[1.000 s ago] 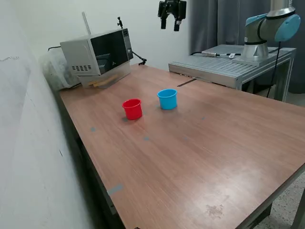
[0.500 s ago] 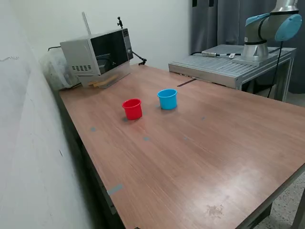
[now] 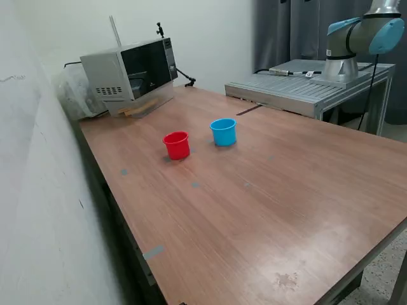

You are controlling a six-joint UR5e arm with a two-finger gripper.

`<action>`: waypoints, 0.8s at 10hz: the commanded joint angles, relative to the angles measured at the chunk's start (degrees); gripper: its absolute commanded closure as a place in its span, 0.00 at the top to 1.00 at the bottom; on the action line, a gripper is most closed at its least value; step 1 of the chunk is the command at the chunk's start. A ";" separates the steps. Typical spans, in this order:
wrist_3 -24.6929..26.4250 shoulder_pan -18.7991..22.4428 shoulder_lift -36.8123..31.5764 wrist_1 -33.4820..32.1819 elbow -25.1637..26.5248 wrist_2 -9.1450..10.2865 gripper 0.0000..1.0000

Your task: Place red objects in the red bin, and blue objects in the blue bin.

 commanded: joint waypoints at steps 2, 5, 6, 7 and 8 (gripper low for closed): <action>3.29 2.68 -0.09 0.53 -0.09 4.12 1.00; 3.28 5.32 -0.17 0.53 -0.01 4.04 1.00; 3.28 5.32 -0.09 0.62 -0.18 3.95 1.00; 3.02 5.32 0.00 0.62 -0.18 3.95 1.00; 3.02 5.23 0.09 0.53 -0.27 3.86 1.00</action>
